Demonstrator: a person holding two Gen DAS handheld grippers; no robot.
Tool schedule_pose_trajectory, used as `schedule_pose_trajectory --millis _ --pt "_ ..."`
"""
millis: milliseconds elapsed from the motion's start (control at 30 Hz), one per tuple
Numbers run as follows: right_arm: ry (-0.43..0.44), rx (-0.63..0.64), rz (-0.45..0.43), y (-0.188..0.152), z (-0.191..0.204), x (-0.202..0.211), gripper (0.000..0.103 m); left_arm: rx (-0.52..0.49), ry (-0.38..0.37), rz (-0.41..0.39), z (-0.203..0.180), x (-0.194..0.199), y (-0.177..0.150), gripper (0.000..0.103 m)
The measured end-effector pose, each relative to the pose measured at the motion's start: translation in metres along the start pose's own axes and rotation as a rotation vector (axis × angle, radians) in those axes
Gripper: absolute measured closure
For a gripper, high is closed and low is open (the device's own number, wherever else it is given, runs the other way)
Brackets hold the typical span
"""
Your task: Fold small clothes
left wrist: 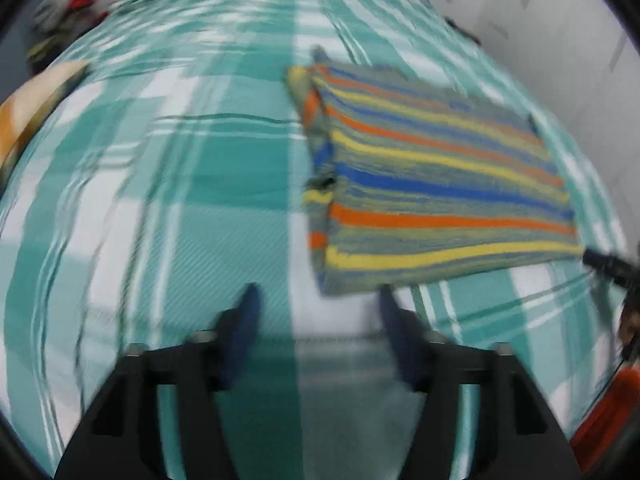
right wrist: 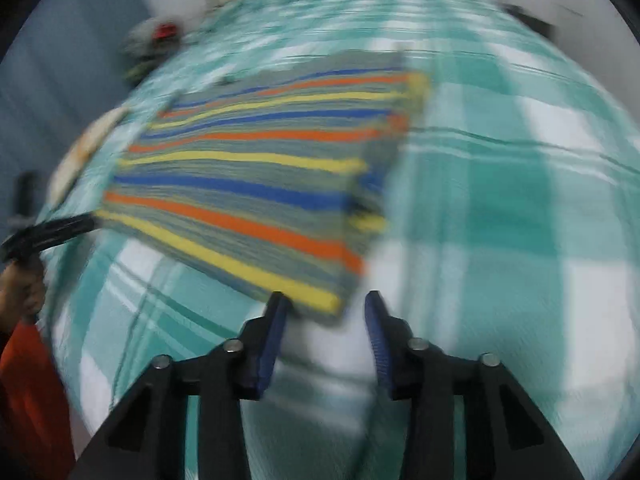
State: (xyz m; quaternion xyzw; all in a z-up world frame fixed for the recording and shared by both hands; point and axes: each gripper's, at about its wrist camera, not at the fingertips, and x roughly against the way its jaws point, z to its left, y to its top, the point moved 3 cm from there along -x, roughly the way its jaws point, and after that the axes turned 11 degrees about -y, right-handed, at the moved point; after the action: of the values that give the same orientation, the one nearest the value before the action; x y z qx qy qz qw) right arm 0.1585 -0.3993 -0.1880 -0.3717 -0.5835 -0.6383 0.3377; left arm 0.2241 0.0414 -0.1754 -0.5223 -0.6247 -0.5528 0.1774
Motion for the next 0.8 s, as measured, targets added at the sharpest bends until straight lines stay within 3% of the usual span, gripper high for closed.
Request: schedule_pose_trajectory --millis 33,67,233,333,433,800 --pt "-0.002 -0.02 -0.03 -0.007 -0.001 0.012 0.061 0.021 0.025 -0.036 0.002 0.012 -0.006 0.011" --pt "-0.002 -0.03 -0.05 -0.012 -0.001 0.019 0.061 0.033 0.058 -0.065 0.003 0.02 -0.013 0.008" --pt "-0.054 -0.11 -0.108 -0.054 0.008 0.043 0.05 0.054 0.218 -0.067 0.01 0.022 -0.048 0.008" --pt "-0.128 -0.133 -0.14 -0.067 0.015 0.036 0.046 0.063 0.264 -0.053 0.015 0.01 -0.064 0.006" --pt "-0.161 -0.125 -0.156 -0.077 0.022 0.027 0.036 0.029 0.29 -0.052 0.014 0.006 -0.081 0.002" --pt "-0.213 -0.08 -0.207 -0.09 0.03 0.02 0.033 0.013 0.287 -0.061 0.014 0.003 -0.091 0.001"
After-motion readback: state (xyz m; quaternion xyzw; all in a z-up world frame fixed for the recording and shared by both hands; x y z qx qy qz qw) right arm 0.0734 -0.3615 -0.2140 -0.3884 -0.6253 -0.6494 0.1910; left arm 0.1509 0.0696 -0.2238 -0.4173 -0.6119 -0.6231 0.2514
